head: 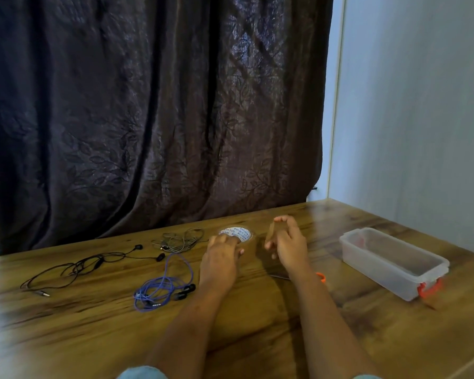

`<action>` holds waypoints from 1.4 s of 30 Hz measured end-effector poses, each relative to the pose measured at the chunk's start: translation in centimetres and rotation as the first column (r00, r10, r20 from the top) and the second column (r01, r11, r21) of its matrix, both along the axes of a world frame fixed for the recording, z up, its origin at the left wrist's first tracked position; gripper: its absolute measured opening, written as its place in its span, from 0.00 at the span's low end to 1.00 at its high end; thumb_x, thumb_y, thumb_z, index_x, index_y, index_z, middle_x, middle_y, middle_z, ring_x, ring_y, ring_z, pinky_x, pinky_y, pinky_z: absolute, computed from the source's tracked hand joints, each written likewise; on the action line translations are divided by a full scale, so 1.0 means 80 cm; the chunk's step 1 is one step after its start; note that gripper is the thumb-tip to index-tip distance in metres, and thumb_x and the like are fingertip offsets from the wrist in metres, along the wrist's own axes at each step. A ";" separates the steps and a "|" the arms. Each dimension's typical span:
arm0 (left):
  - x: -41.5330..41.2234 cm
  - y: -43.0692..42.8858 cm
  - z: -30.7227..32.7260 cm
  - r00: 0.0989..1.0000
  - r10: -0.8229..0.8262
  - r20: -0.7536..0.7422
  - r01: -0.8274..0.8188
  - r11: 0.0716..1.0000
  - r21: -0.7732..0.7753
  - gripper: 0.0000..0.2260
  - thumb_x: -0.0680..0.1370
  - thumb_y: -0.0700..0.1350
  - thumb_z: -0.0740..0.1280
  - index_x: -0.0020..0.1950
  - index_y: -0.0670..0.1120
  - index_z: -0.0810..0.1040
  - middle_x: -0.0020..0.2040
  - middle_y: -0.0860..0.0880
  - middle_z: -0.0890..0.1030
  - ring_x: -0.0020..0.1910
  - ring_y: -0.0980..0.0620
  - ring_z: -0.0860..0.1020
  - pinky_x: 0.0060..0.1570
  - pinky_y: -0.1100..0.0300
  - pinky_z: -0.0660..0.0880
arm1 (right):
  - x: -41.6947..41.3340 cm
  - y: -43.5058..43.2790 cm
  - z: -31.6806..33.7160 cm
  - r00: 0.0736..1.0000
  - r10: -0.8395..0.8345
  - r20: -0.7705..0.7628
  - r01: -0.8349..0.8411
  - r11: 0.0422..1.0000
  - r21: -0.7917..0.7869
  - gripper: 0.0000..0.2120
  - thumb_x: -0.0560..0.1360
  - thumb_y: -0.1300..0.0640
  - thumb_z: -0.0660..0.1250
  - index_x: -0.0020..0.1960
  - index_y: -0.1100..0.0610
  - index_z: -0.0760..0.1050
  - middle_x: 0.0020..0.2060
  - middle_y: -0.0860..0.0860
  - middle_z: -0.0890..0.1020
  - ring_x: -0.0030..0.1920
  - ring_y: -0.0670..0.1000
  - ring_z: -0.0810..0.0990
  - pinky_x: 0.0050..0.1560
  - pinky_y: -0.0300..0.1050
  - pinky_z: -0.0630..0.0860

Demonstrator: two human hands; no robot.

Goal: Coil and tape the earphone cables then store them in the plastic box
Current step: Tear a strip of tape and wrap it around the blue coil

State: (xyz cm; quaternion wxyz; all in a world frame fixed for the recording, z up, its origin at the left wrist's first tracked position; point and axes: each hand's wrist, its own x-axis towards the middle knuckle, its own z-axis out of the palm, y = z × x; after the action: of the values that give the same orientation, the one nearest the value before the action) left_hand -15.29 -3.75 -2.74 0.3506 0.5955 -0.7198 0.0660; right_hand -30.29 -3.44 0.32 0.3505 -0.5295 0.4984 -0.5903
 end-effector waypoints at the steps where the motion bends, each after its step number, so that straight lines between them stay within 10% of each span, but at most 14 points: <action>1: 0.000 0.000 0.000 1.000 0.000 -0.012 0.000 1.000 -0.003 0.11 0.80 0.48 0.62 0.61 0.47 0.76 0.59 0.49 0.75 0.60 0.52 0.68 0.56 0.57 0.70 | 0.001 -0.001 0.001 0.996 0.018 0.093 -0.026 0.996 0.086 0.14 0.78 0.65 0.52 0.59 0.53 0.69 0.31 0.55 0.79 0.26 0.47 0.73 0.24 0.37 0.68; 7: -0.009 0.013 0.010 0.996 0.031 -0.083 -0.040 0.994 -0.105 0.06 0.79 0.47 0.63 0.54 0.49 0.75 0.51 0.52 0.75 0.51 0.53 0.72 0.40 0.59 0.71 | 0.014 -0.008 -0.002 0.899 0.100 0.426 -0.261 0.904 0.338 0.12 0.79 0.65 0.53 0.57 0.52 0.65 0.31 0.56 0.79 0.19 0.43 0.72 0.22 0.31 0.62; 15: -0.003 0.008 0.004 0.852 -0.040 -0.521 0.188 0.954 0.234 0.19 0.76 0.64 0.62 0.43 0.50 0.84 0.35 0.52 0.84 0.35 0.54 0.82 0.35 0.56 0.79 | 0.016 -0.018 -0.006 0.791 0.084 0.606 -0.372 0.853 0.367 0.12 0.79 0.68 0.50 0.50 0.52 0.65 0.33 0.58 0.78 0.18 0.43 0.69 0.18 0.29 0.62; 24: -0.006 0.009 0.008 0.707 -0.058 -0.705 0.315 0.918 0.240 0.13 0.73 0.54 0.71 0.42 0.44 0.84 0.35 0.51 0.83 0.25 0.64 0.77 0.26 0.68 0.72 | 0.029 -0.021 -0.007 0.821 0.098 0.563 -0.366 0.847 0.386 0.15 0.78 0.70 0.51 0.51 0.53 0.70 0.29 0.53 0.73 0.18 0.42 0.68 0.18 0.29 0.63; 35: -0.004 0.000 0.002 0.794 0.019 -0.607 0.170 0.952 0.253 0.08 0.71 0.53 0.73 0.41 0.49 0.82 0.35 0.54 0.83 0.31 0.57 0.80 0.35 0.63 0.77 | 0.031 -0.014 -0.002 0.866 0.080 0.493 -0.316 0.852 0.418 0.18 0.79 0.69 0.52 0.63 0.52 0.66 0.23 0.52 0.77 0.19 0.42 0.70 0.19 0.30 0.64; 42: -0.001 -0.002 0.002 0.796 0.013 -0.606 0.186 0.946 0.265 0.07 0.71 0.43 0.74 0.35 0.51 0.79 0.32 0.54 0.82 0.31 0.57 0.79 0.40 0.57 0.80 | 0.018 -0.012 0.007 0.995 -0.078 0.055 0.055 0.943 0.329 0.19 0.77 0.67 0.54 0.65 0.52 0.65 0.38 0.55 0.82 0.27 0.47 0.77 0.28 0.40 0.71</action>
State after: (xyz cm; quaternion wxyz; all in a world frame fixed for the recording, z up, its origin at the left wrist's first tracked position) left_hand -15.35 -3.92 -2.57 0.4647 0.5990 -0.5997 -0.2562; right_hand -28.88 -4.40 0.90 0.4301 -0.4266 0.5949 -0.5283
